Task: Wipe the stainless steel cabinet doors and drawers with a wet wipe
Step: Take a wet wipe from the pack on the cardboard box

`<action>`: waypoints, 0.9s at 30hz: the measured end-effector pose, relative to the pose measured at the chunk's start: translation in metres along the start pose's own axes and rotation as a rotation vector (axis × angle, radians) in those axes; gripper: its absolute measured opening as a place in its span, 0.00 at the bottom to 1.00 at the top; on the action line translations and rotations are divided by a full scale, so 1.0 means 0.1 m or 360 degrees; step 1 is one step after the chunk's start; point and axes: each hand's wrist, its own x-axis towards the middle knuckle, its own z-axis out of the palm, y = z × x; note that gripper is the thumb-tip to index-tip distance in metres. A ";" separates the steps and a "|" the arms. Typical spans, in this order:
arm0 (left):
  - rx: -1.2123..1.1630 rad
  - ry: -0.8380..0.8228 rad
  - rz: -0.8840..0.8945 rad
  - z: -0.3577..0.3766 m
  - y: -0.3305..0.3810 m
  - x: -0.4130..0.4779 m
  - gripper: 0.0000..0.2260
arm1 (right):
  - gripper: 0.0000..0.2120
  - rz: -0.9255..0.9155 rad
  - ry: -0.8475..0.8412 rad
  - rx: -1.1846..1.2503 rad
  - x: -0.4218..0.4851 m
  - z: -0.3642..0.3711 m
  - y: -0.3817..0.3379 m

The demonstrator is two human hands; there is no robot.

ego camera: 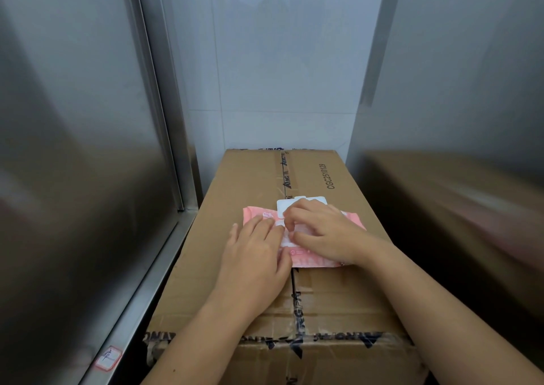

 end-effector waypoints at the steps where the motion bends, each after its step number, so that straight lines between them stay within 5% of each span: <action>1: -0.0009 0.0008 -0.0001 0.00 0.00 0.00 0.16 | 0.04 0.0010 0.0009 0.0008 0.01 0.00 0.00; 27: 0.0024 -0.0041 -0.0024 -0.02 0.00 0.00 0.20 | 0.08 0.0335 0.0076 0.0103 0.12 -0.08 -0.11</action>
